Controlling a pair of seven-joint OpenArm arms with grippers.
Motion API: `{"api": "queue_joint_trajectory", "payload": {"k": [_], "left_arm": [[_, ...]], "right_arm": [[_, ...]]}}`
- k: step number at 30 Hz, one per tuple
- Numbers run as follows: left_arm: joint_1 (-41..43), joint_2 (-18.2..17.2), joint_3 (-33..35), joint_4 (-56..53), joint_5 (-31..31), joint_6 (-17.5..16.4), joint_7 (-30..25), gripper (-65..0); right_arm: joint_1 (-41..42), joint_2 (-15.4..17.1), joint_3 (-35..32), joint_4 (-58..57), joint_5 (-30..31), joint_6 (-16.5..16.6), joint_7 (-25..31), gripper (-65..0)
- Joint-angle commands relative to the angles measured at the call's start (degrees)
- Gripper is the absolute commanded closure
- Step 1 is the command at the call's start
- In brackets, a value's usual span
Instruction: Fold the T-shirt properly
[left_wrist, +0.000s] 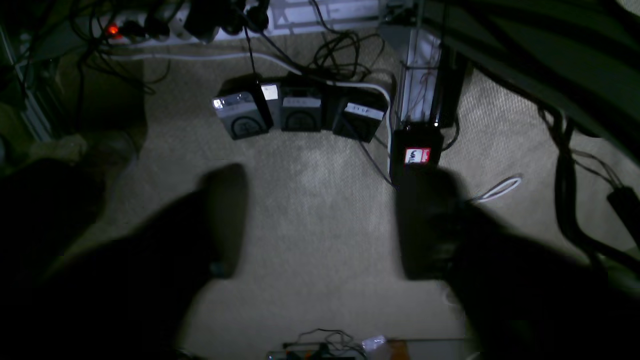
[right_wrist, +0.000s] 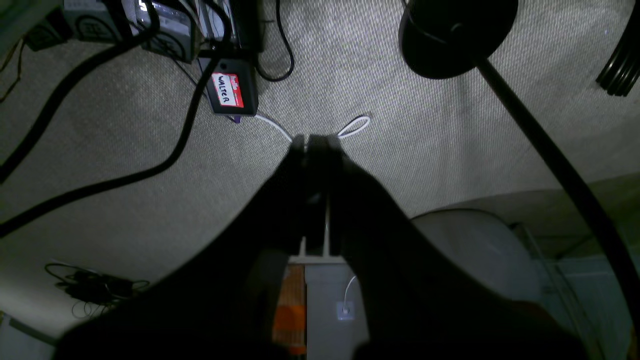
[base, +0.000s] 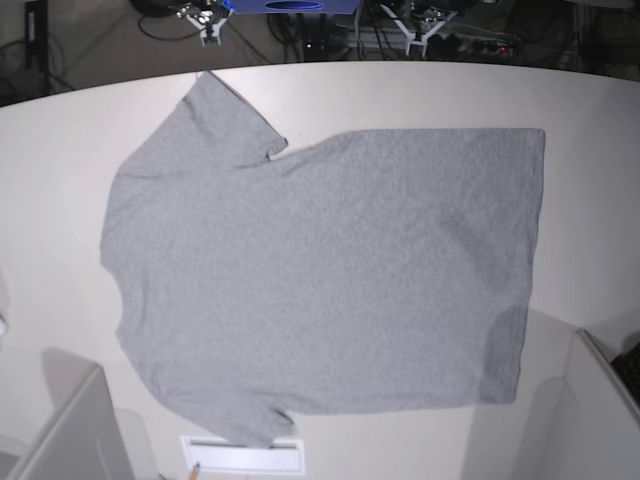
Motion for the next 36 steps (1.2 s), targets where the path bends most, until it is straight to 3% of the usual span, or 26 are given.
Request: {"api": "queue_joint_trajectory", "payload": {"k": [1, 3, 4, 11, 16, 21, 31, 36], "left_arm": [[0.18, -0.12, -0.08, -0.02, 0.12, 0.28, 0.43, -22.7], [0.18, -0.12, -0.08, -0.11, 0.12, 0.28, 0.43, -5.1], [0.18, -0.12, -0.08, -0.29, 0.12, 0.28, 0.51, 0.0], [1.76, -1.35, 0.45, 0.07, 0.65, 0.36, 0.25, 0.0], [5.72, -2.76, 0.63, 4.46, 0.74, 0.19, 0.08, 0.0], [14.51, -4.52, 0.63, 17.3, 0.74, 0.1, -0.01, 0.0], [30.68, -7.77, -0.08, 42.79, 0.12, 0.1, -0.01, 0.0], [40.53, -9.97, -0.16, 57.74, 0.03, 0.19, -0.01, 0.0]], "right_arm": [[-0.28, 0.33, -0.12, -0.05, 0.08, -0.21, -0.34, 0.0], [-0.28, 0.33, -0.12, -0.05, 0.08, -0.21, -0.34, 0.0], [-0.28, 0.42, -0.12, -0.05, 0.08, -0.21, -0.34, 0.0], [-1.42, 1.56, 0.32, 1.36, 0.34, -0.21, 0.01, 0.0], [-7.22, 1.82, 2.6, 10.59, 0.34, -0.12, -0.34, 0.0], [-14.17, 1.82, 9.99, 20.26, 0.25, 0.05, -0.34, 0.0], [-21.64, 1.82, 10.87, 33.27, 0.34, 0.05, -0.43, 0.0], [-25.86, 0.15, 19.57, 44.53, 0.34, 0.05, -7.99, 0.0]]}}
